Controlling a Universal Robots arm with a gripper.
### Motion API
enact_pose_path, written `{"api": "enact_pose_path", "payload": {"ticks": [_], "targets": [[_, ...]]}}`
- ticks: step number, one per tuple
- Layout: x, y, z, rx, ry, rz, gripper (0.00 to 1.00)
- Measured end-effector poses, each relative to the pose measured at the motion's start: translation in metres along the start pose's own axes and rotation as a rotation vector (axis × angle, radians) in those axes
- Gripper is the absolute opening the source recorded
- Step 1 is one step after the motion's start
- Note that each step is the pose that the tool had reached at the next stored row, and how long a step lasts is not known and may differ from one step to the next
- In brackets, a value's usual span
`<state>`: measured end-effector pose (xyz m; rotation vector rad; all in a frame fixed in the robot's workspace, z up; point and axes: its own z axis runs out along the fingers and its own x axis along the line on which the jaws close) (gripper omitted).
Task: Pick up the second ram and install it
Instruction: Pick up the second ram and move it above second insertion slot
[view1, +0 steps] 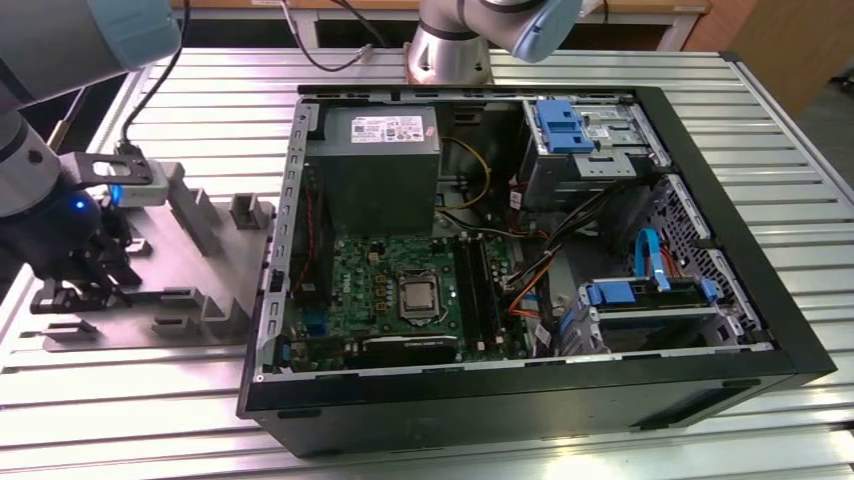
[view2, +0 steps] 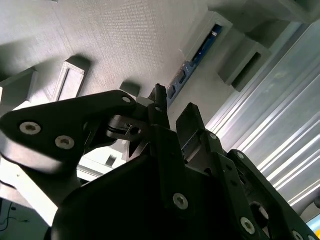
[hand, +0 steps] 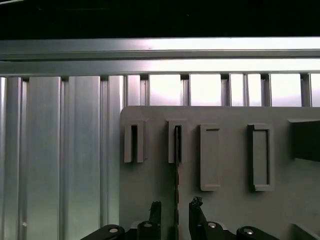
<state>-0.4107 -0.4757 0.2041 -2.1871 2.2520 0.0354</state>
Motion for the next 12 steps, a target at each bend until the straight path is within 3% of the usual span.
{"api": "enact_pose_path", "payload": {"ticks": [12], "targets": [[-0.0004,0.0118,0.0038,0.0064,0.0022,0.0,0.36]]}}
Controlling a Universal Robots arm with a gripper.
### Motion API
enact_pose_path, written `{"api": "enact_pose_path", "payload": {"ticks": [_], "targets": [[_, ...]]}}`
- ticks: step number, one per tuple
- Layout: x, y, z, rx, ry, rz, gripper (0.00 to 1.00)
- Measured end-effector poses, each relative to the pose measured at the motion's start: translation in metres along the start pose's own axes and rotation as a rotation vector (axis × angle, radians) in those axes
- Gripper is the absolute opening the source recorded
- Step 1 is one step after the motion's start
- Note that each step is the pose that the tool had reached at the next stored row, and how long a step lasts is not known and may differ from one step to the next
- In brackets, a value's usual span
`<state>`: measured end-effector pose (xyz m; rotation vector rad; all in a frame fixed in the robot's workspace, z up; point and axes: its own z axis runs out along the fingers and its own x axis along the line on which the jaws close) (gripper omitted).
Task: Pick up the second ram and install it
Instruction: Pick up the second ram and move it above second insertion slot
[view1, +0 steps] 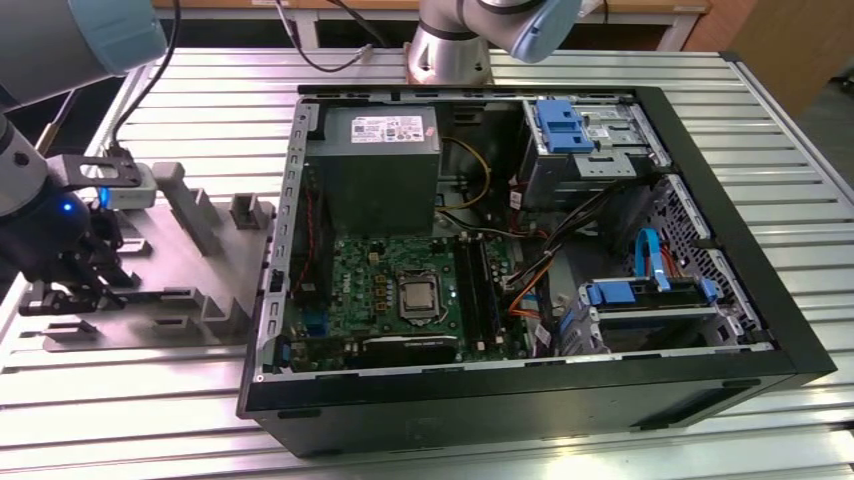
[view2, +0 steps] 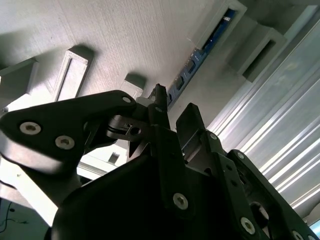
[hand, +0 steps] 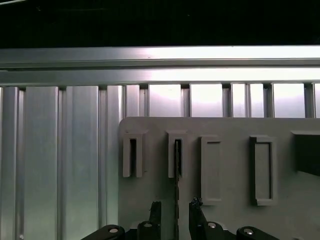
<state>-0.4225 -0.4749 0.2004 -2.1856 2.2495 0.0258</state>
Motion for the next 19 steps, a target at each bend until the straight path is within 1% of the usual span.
{"api": "enact_pose_path", "payload": {"ticks": [1,12,14,15,19], "targets": [[0.0,0.0,0.0,-0.0001,0.0013,0.0,0.36],[0.0,0.0001,0.0,-0.0001,0.0016,0.0,0.36],[0.0,0.0001,0.0,-0.0001,0.0017,0.0,0.34],[0.0,0.0001,0.0,-0.0001,0.0017,0.0,0.27],[0.0,0.0002,0.0,-0.0001,0.0018,0.0,0.27]]}}
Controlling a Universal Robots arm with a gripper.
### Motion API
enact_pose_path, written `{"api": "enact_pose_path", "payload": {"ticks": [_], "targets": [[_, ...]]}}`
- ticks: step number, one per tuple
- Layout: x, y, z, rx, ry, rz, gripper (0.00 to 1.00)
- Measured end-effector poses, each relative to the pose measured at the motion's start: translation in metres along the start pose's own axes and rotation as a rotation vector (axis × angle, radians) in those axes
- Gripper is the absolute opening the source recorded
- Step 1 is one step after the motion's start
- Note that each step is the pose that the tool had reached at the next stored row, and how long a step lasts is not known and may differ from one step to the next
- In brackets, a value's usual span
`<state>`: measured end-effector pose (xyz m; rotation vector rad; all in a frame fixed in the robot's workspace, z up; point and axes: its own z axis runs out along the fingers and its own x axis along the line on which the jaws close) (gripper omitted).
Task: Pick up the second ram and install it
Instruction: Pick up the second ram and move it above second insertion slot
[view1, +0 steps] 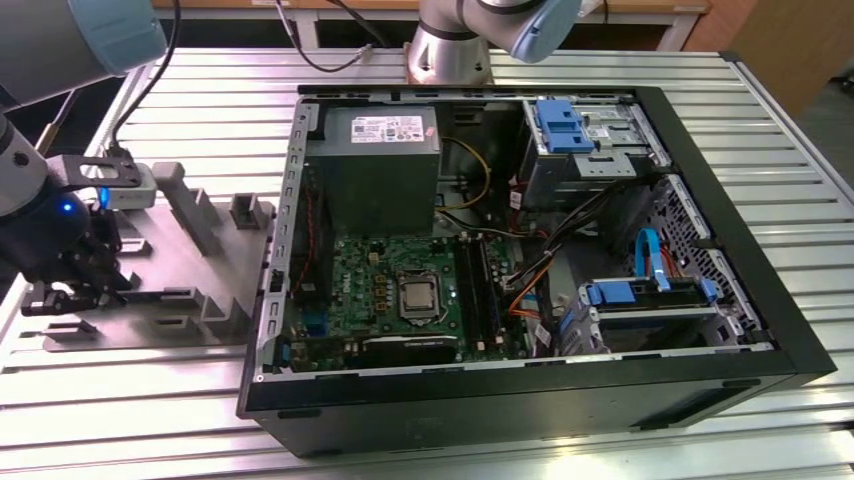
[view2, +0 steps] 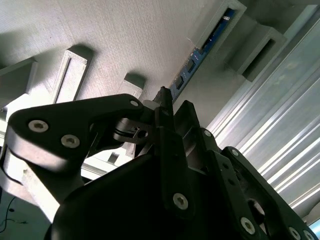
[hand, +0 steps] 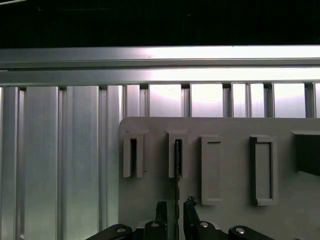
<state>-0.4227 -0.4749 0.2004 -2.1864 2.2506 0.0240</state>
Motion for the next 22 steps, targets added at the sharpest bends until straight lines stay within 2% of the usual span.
{"api": "enact_pose_path", "payload": {"ticks": [16,18,19,22], "targets": [[0.0,0.0,-0.0013,0.0001,0.0,0.0,0.27],[0.0,0.0,-0.0013,0.0001,0.0,0.0,0.26],[0.0,0.0,-0.0013,0.0001,0.0,0.0,0.19],[0.0,0.0,-0.0013,0.0,0.0,0.0,0.19]]}}
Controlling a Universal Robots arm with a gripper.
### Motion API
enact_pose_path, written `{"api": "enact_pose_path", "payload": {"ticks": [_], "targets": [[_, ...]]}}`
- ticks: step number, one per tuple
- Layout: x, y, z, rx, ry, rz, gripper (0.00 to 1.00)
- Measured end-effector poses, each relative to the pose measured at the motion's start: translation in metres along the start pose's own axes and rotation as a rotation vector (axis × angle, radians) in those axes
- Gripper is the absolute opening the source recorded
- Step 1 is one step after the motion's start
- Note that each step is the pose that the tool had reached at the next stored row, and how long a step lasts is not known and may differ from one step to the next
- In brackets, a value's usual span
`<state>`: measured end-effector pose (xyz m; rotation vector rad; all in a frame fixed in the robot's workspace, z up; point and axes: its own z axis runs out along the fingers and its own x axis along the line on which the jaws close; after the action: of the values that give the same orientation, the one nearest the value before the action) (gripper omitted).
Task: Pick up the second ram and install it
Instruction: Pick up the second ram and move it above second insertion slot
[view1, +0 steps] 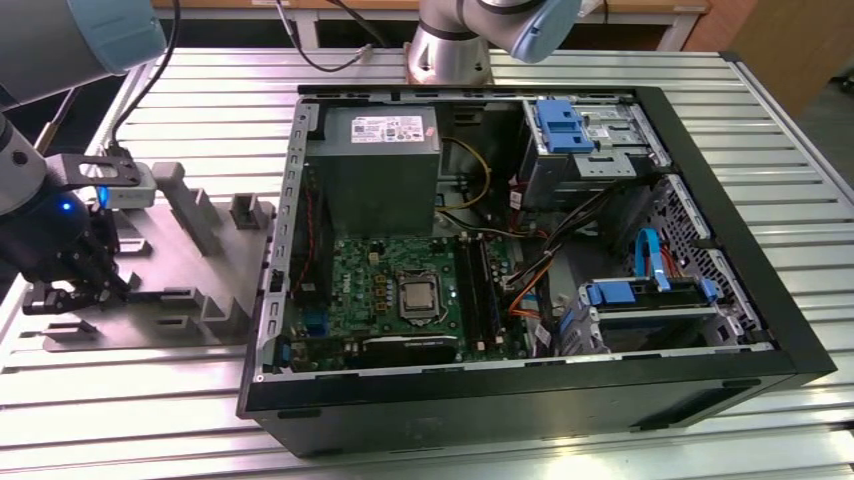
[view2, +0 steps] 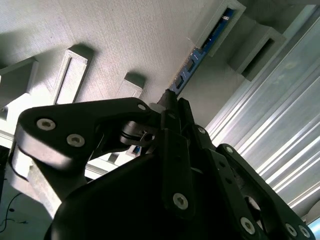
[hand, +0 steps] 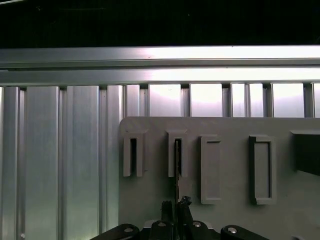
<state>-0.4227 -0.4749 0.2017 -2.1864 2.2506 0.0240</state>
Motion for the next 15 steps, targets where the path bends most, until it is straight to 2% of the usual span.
{"api": "enact_pose_path", "payload": {"ticks": [5,6,15], "targets": [[0.0,0.0,-0.0001,0.0,0.0,0.0,0.18],[0.0,0.0,-0.0001,0.0,0.0,0.0,0.11],[0.0,0.0,-0.0003,0.0,0.0,0.0,0.11]]}}
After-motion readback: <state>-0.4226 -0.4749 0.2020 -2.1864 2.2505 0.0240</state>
